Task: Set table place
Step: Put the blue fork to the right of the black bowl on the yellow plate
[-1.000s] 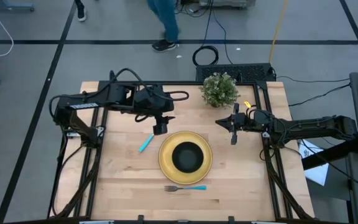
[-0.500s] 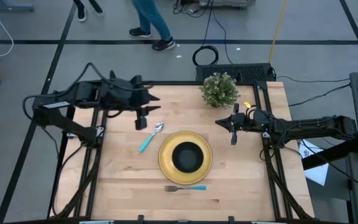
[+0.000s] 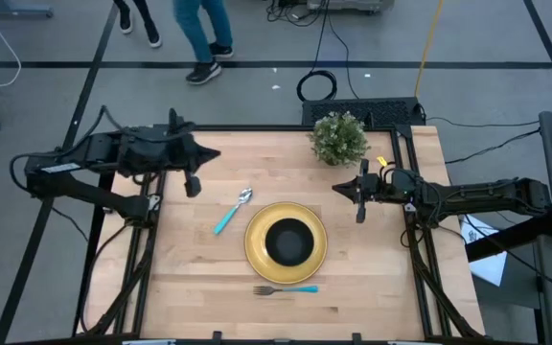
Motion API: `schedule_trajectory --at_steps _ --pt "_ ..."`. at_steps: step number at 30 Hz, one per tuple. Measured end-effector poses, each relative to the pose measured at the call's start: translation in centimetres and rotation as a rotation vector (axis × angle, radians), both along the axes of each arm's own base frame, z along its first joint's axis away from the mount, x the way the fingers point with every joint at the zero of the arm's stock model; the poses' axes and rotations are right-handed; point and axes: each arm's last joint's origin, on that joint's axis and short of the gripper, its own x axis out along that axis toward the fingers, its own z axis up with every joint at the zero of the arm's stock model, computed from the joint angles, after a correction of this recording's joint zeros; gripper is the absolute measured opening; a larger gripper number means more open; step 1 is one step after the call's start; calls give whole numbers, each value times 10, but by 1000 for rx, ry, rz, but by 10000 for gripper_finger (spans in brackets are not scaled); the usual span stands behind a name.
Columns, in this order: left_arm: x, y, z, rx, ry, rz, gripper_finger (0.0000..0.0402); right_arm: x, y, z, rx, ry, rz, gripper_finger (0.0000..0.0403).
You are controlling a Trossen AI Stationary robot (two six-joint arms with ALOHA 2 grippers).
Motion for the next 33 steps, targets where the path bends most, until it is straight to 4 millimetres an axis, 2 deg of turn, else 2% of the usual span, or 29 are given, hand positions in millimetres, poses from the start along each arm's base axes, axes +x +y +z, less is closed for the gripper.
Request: schedule_trajectory --at_steps 4,8,15,25,33 --pt "-16 0 -14 4 -78 -6 2 0 0 0 0 0 0 0" --pt "-26 0 -36 4 -159 -6 2 0 0 0 0 0 0 0" --pt "-24 -3 -87 19 -263 -106 1 0 0 0 0 0 0 0" --pt "-30 -9 -126 -107 -422 -304 1 0 0 0 0 0 0 0" --pt "-32 -12 -168 -162 -394 -395 1 0 0 0 0 0 0 0"
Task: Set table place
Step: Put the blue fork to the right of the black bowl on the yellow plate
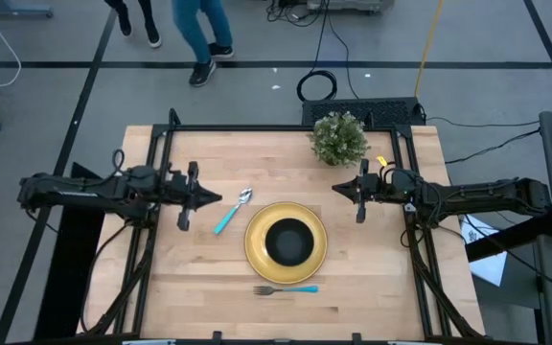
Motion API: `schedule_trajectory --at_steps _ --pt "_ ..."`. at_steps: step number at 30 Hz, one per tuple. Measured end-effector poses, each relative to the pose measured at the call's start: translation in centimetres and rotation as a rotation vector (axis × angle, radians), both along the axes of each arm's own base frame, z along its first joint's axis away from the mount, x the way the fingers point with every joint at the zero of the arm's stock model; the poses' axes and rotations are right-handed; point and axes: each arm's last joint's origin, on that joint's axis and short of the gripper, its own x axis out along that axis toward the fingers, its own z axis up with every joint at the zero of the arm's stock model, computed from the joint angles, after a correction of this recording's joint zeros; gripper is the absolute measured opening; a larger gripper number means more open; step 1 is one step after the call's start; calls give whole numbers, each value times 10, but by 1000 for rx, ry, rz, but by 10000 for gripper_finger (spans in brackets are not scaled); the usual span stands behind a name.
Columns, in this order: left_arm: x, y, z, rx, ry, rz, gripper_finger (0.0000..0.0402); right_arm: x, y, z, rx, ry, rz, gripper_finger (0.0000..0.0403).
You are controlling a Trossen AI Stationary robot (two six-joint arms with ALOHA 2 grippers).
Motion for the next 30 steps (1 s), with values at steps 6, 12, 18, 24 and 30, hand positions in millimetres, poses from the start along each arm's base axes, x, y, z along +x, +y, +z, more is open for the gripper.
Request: schedule_trajectory --at_steps 6,12,18,24,30 --pt "1 -2 -23 -4 -33 -81 0 0 0 0 1 4 0 0" --pt "-1 -2 -34 4 -60 -84 0 0 0 -1 2 11 0 0" --pt "-7 -5 -31 11 -88 -161 0 0 0 -2 2 24 0 0" --pt "-17 -2 -32 33 -60 -94 0 0 0 -3 1 29 1 0" --pt "-22 -1 -36 26 -29 -64 0 0 0 -3 -4 29 1 0"
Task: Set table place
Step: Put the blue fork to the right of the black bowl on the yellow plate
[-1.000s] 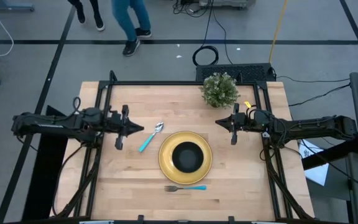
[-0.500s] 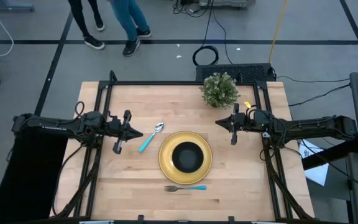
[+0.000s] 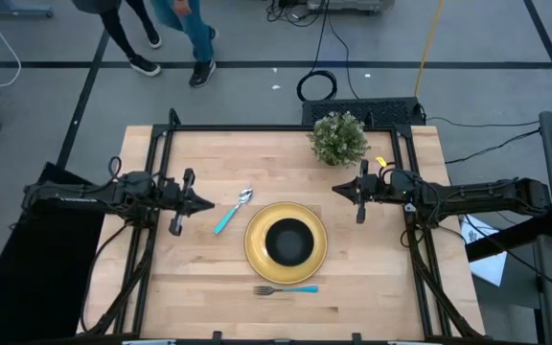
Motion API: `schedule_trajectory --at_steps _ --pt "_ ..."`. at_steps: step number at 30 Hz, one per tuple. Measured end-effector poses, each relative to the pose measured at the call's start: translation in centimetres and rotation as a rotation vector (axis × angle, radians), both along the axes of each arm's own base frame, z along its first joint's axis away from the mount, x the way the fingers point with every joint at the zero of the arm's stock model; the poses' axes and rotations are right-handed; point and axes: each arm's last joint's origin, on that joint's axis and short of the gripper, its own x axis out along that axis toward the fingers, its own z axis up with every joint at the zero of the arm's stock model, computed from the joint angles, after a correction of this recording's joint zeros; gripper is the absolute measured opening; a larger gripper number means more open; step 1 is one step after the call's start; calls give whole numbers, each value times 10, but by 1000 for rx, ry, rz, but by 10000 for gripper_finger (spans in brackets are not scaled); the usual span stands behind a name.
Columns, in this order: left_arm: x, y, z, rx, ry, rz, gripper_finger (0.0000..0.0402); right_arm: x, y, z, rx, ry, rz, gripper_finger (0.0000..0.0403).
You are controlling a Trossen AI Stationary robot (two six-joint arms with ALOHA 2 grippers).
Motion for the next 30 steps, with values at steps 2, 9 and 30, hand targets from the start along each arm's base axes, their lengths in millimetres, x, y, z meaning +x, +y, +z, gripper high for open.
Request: schedule_trajectory --at_steps 2,9,30 --pt "-1 1 -7 17 20 22 0 0 0 0 -5 1 0 0" --pt "-6 4 -20 46 28 36 0 0 0 0 2 0 0 0" --pt "-9 0 -57 100 -1 -103 3 0 0 0 8 -1 -2 0"
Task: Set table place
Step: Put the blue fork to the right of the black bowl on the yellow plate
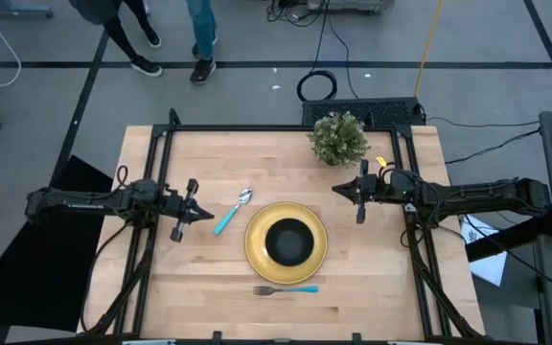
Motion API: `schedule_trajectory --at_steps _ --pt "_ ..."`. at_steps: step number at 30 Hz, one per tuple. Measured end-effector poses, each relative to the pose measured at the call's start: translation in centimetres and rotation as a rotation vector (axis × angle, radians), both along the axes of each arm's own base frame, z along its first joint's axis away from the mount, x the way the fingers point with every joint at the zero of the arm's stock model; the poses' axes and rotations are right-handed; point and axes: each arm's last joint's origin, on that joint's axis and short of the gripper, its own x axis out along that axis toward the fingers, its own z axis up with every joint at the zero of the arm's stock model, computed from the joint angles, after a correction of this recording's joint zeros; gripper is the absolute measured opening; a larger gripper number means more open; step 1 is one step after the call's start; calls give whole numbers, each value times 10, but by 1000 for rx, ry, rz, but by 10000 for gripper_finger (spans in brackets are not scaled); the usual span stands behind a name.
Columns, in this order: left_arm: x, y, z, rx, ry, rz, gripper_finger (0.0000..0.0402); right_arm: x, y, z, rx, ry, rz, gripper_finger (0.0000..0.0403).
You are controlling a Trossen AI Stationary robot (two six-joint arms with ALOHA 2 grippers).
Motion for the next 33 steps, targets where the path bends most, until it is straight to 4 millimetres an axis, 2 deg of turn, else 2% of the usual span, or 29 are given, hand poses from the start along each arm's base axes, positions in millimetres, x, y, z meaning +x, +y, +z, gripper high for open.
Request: schedule_trajectory --at_steps 4,10,19,27,33 --pt "0 2 0 -13 6 88 7 0 0 0 0 0 0 0" --pt "1 3 1 -40 -3 110 9 0 0 0 0 0 0 0" --pt "0 0 -1 40 -5 5 3 0 0 0 0 0 1 0" --pt "1 2 -1 55 -6 70 4 0 0 0 -7 1 3 0" --pt "1 4 -1 52 -3 146 5 1 4 6 -41 -58 126 0"
